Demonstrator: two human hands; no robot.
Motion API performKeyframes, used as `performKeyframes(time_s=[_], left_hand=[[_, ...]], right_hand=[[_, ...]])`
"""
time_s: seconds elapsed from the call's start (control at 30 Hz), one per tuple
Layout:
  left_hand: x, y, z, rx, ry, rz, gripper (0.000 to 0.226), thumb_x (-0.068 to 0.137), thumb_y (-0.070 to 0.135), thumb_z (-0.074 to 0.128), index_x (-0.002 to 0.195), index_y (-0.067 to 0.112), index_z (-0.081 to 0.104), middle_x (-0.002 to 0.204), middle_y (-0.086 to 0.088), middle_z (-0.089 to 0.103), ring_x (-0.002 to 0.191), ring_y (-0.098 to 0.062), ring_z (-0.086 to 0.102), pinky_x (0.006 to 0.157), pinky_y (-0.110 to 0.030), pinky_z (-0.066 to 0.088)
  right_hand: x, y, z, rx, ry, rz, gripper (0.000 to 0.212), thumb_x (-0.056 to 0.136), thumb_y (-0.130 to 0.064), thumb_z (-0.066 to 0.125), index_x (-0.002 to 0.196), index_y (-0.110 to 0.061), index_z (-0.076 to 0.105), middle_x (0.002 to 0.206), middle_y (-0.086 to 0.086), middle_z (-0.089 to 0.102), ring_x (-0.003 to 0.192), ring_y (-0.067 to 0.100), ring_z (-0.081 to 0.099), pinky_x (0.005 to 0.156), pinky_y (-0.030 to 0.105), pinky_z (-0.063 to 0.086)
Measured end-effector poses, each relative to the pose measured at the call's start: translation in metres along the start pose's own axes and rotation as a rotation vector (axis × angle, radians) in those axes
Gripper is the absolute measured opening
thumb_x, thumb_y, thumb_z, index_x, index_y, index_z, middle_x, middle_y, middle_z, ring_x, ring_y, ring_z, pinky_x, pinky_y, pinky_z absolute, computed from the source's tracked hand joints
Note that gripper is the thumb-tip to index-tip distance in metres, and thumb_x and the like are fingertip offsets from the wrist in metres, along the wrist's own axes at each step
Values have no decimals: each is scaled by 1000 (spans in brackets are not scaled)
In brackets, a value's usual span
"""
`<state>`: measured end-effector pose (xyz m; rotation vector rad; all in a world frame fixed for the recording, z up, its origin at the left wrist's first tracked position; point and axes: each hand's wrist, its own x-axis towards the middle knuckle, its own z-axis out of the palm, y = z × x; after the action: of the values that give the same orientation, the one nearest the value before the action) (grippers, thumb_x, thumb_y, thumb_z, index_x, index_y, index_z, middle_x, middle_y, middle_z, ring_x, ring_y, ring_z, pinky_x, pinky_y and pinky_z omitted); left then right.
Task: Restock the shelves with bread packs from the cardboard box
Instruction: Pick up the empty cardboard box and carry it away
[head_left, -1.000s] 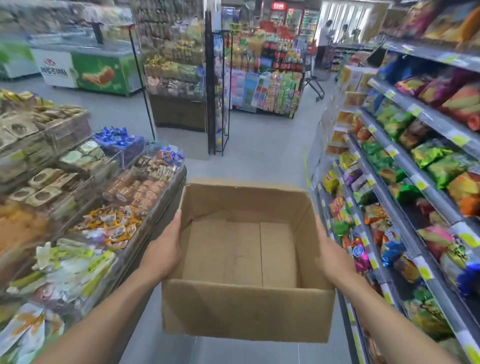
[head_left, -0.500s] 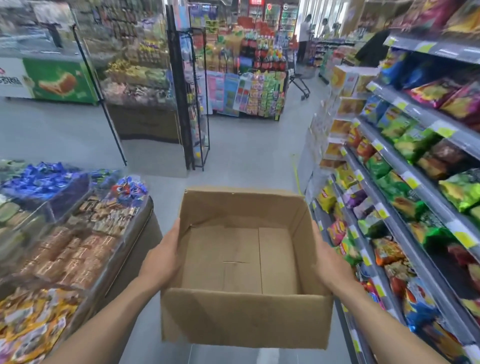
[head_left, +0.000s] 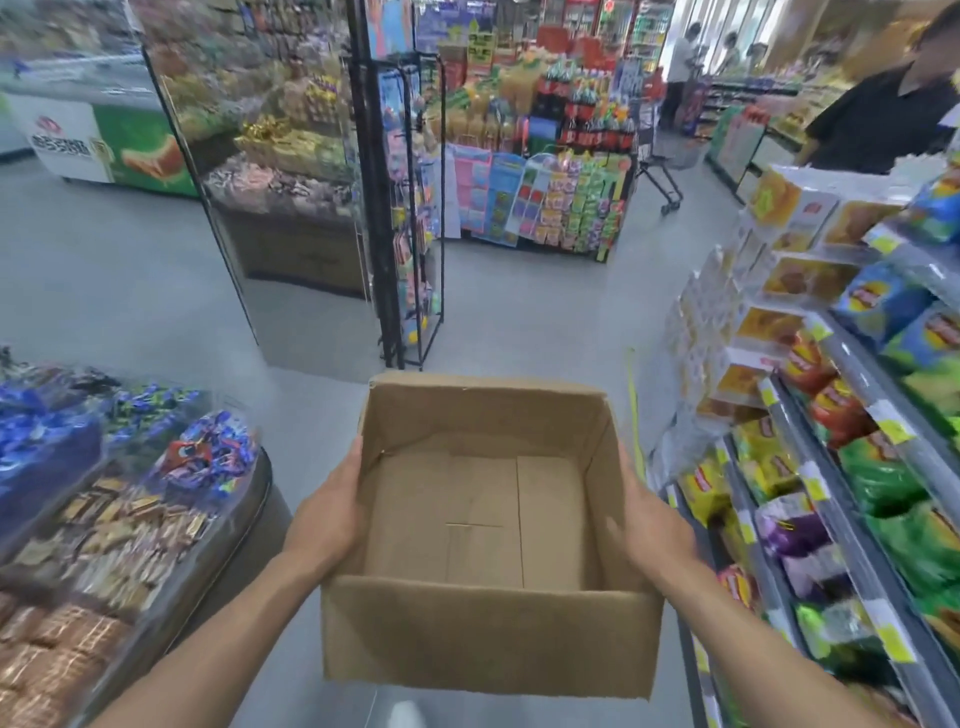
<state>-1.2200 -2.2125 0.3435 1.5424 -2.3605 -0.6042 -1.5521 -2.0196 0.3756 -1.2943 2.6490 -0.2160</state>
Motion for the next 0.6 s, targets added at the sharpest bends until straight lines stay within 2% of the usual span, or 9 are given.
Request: performKeyframes(time_s=[0.07,0.13,0.23,0.33,0.47,0.6], left_hand=[[50,-3,4,-41,2,-27,96,86,8,45,158,47,-6,142,-11,59,111,-40,64,85,-43,52],[101,-6,8,-51,6,-23,97,86,11,49,158,46,-5,140,-10,61,111,-38,64,81,-40,50],[179,-8,10,-34,12,-15,94,88,11,51,160,42,-2,139,-7,61,107,-35,65,75,-35,46],[255,-10,12,-50,-33,17,97,85,12,51,159,45,-3,149,-3,53,115,-37,63,83,-40,52],[346,7,13,-38,-79,66,96,88,11,52,158,45,-5,155,-3,47,122,-37,60,89,-42,52],[431,27,27,-21,-110,85,97,90,12,54,158,46,-6,159,0,43,123,-37,59,86,-42,50]], right_hand=[[56,-9,8,19,19,-31,102,94,-34,60,157,-35,-20,108,6,69,89,31,69,64,35,47],[112,-20,15,35,18,-43,104,92,-37,62,156,-38,-20,113,8,69,95,33,69,68,38,49],[182,-42,13,46,12,-9,104,92,-27,59,155,-41,-22,89,5,63,77,31,65,61,36,48],[241,-55,8,66,0,59,103,90,-17,54,154,-44,-22,72,0,50,58,24,53,50,31,38],[313,-64,-1,37,-11,124,99,90,-17,51,156,-41,-19,68,-3,48,55,19,48,48,32,33],[387,-67,-6,53,-17,169,98,90,-15,50,158,-38,-17,71,-2,51,55,15,45,46,32,30]])
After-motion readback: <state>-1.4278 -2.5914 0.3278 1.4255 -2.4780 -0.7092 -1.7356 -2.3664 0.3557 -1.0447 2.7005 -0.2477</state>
